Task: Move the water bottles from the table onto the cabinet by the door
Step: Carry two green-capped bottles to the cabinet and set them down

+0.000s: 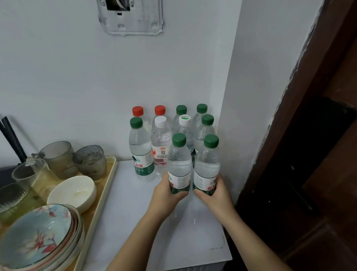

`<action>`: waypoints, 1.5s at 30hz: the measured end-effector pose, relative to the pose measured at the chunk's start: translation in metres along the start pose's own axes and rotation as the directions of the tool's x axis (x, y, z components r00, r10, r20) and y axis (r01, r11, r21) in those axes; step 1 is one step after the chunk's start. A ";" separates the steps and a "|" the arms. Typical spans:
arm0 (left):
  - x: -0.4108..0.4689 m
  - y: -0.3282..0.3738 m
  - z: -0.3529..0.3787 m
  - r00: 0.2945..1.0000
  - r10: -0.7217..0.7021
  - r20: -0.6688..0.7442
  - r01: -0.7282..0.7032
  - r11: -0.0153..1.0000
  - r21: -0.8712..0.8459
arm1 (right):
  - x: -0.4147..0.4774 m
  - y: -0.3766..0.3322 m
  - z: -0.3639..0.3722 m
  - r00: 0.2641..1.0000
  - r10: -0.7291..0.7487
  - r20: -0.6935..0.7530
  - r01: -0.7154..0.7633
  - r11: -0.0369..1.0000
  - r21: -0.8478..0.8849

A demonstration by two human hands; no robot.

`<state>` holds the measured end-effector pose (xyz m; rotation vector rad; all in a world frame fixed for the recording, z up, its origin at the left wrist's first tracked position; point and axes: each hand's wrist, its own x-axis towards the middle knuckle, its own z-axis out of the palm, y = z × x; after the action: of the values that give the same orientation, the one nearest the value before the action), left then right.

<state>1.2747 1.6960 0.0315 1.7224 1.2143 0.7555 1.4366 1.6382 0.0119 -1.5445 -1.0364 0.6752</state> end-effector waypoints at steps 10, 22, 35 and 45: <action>0.019 0.012 0.018 1.000 -0.020 0.019 0.020 1.000 -0.022 | 0.023 0.002 -0.014 0.998 0.001 0.064 -0.005 0.999 0.053; 0.024 0.013 0.020 0.998 -0.050 0.025 0.050 0.999 -0.003 | 0.035 0.007 -0.011 0.995 0.019 0.098 -0.027 0.997 0.079; 0.020 0.016 0.021 0.995 -0.092 -0.037 0.094 0.995 0.039 | 0.027 0.001 -0.004 0.998 0.055 0.019 -0.055 0.998 0.006; 0.008 0.021 0.016 0.991 -0.135 -0.022 0.136 0.985 0.106 | 0.023 -0.005 -0.007 0.997 0.077 0.031 -0.076 0.996 -0.039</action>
<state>1.2995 1.6961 0.0435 1.7026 1.3887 0.6327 1.4514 1.6551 0.0210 -1.6170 -1.0235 0.7400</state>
